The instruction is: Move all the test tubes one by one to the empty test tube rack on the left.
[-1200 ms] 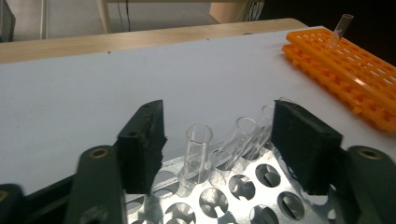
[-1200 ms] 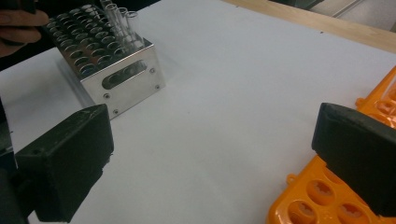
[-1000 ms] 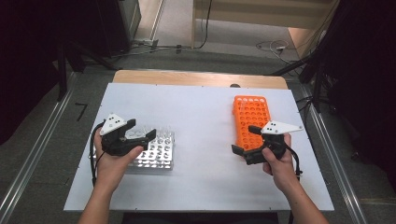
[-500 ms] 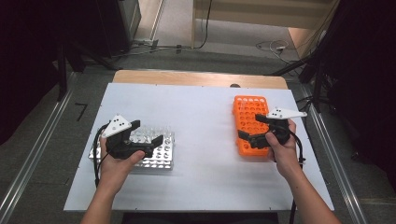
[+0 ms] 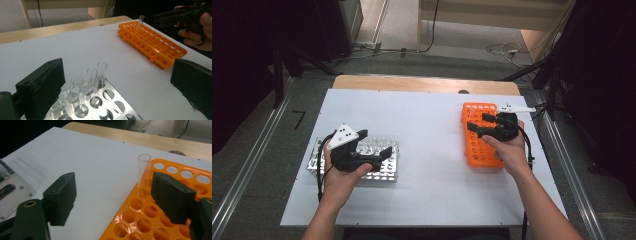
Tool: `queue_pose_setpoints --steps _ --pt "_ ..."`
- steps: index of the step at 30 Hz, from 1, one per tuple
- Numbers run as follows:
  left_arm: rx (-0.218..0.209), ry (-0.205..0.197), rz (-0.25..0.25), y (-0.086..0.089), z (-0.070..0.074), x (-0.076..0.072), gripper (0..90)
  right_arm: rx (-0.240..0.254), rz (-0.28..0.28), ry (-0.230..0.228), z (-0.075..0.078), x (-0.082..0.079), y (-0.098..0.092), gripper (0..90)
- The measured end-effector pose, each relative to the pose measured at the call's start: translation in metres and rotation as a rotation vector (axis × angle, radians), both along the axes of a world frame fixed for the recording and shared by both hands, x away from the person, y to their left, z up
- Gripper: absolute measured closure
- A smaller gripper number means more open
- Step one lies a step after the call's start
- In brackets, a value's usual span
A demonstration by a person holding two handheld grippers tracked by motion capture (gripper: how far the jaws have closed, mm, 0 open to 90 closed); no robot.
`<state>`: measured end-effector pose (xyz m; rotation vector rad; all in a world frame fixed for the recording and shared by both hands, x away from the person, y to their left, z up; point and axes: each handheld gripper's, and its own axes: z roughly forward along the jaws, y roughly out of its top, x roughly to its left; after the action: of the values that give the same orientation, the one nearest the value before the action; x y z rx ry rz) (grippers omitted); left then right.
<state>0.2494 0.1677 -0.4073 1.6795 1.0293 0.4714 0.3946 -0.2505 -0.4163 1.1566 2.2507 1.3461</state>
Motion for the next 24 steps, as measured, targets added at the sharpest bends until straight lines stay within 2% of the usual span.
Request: queue_pose_setpoints --steps 5,15,18,24 --pt "-0.007 -0.003 0.0 0.0 0.001 -0.001 0.0 -0.053 -0.063 0.021 -0.008 0.015 0.005 36.6" --pt "-0.006 -0.004 -0.004 -0.001 0.001 -0.001 0.0 -0.092 -0.114 0.058 -0.027 0.037 0.008 50.1" --pt "-0.006 -0.003 -0.008 -0.002 0.001 -0.001 0.0 -0.096 -0.115 0.071 -0.032 0.041 0.008 52.4" --pt "-0.006 -0.001 -0.01 -0.004 0.001 -0.001 0.0 -0.133 -0.105 0.085 -0.033 0.045 0.014 56.7"
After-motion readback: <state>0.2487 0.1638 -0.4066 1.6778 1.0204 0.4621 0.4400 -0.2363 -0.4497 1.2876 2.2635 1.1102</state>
